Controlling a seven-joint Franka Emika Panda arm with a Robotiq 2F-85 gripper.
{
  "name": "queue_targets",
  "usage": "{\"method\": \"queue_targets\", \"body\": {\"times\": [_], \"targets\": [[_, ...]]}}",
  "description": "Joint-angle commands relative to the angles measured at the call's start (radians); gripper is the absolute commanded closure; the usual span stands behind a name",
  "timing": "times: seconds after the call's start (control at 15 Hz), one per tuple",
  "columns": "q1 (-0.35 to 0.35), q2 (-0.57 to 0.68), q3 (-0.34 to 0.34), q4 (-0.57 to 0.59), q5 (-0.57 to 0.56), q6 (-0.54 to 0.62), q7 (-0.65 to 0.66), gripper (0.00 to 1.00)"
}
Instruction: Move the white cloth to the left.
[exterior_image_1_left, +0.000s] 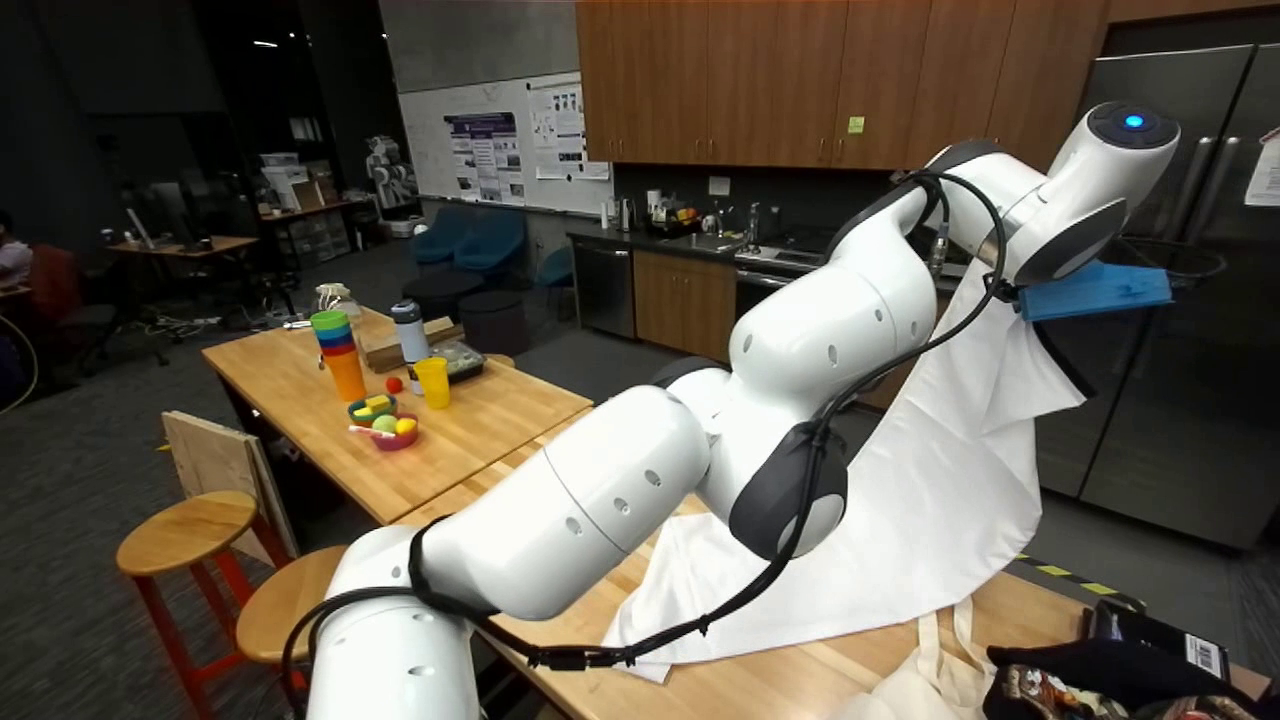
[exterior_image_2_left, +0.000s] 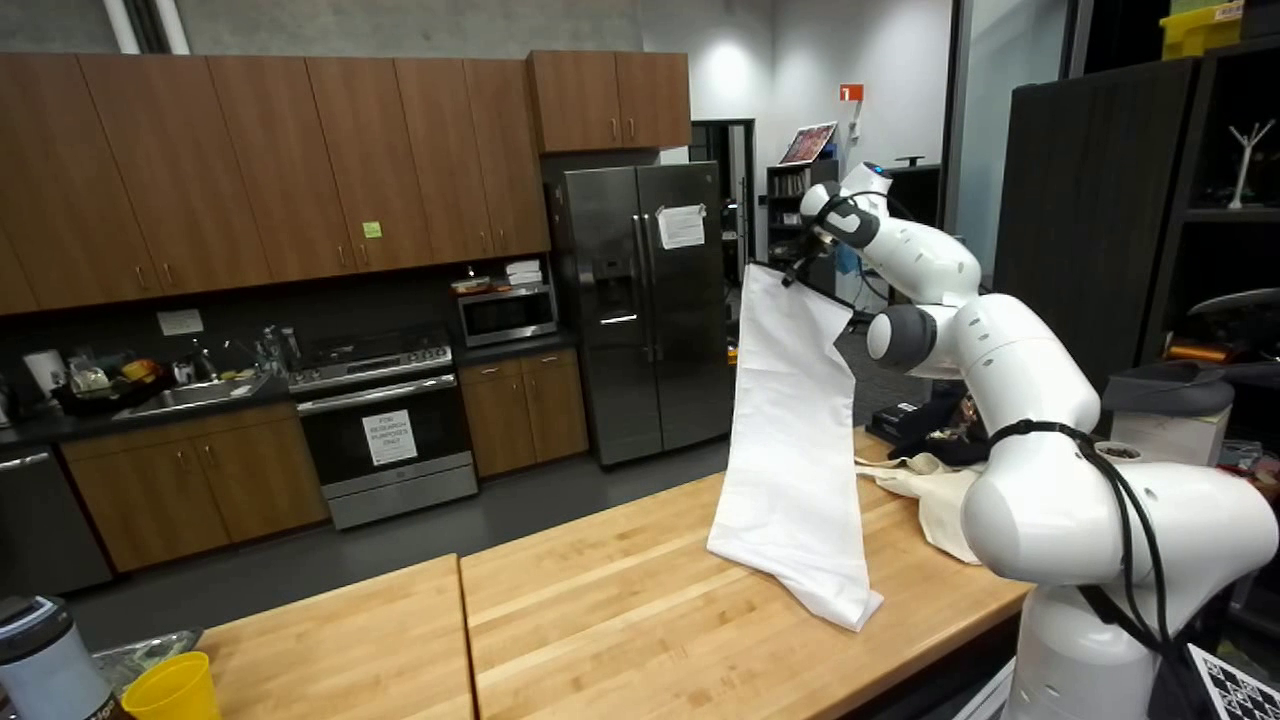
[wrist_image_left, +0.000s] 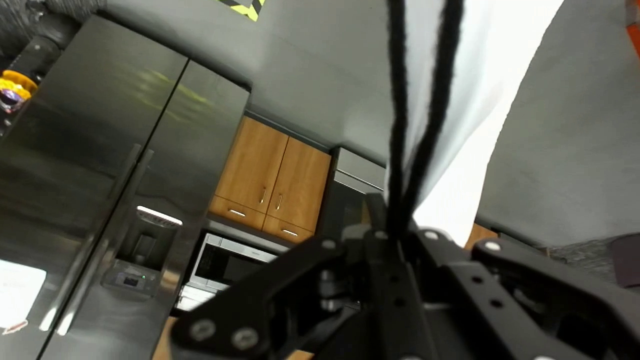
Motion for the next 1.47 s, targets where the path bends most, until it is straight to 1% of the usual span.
{"method": "queue_targets", "body": {"times": [0.0, 0.27, 0.53, 0.73, 0.93, 1.07, 1.2, 1.4], "targets": [[0.02, -0.016, 0.014, 0.0, 0.006, 0.04, -0.094, 0.99], [0.045, -0.022, 0.034, 0.0, 0.013, 0.052, -0.202, 0.99], [0.066, -0.033, 0.037, 0.0, 0.007, -0.006, -0.321, 0.99], [0.074, -0.035, 0.058, 0.0, 0.019, -0.03, -0.486, 0.99], [0.069, -0.03, 0.088, -0.001, 0.05, -0.049, -0.595, 0.99], [0.06, -0.025, 0.119, -0.003, 0.097, -0.04, -0.658, 0.99], [0.05, -0.023, 0.136, -0.007, 0.136, -0.037, -0.681, 0.99], [0.038, -0.015, 0.144, -0.008, 0.178, 0.018, -0.639, 0.99]]}}
